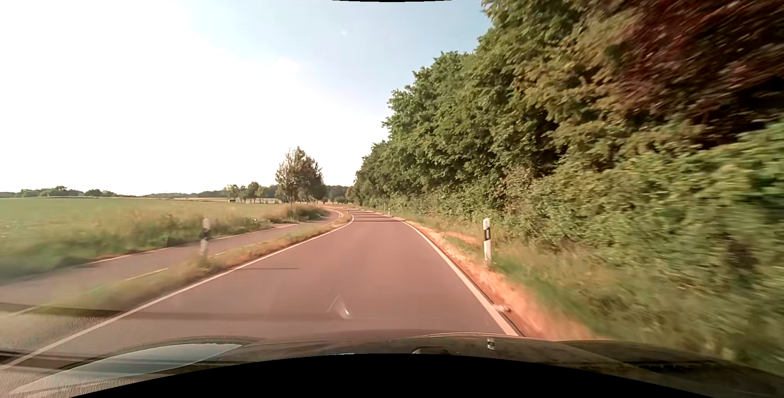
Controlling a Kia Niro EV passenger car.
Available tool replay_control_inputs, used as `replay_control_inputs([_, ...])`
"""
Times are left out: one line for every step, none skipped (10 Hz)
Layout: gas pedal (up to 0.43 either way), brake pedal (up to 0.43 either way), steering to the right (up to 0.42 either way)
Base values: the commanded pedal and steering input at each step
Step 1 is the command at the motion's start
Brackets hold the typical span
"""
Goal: Follow the waypoints while adhering to traffic rules and regulations
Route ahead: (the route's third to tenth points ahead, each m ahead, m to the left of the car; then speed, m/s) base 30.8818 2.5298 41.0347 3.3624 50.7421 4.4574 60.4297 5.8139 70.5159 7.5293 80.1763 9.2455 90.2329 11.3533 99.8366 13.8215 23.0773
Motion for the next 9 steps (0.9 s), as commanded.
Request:
replay_control_inputs([0.28, 0.0, -0.01])
replay_control_inputs([0.268, 0.0, -0.011])
replay_control_inputs([0.268, 0.0, -0.012])
replay_control_inputs([0.248, 0.0, -0.014])
replay_control_inputs([0.24, 0.0, -0.015])
replay_control_inputs([0.228, 0.0, -0.016])
replay_control_inputs([0.22, 0.0, -0.017])
replay_control_inputs([0.22, 0.0, -0.018])
replay_control_inputs([0.22, 0.0, -0.018])
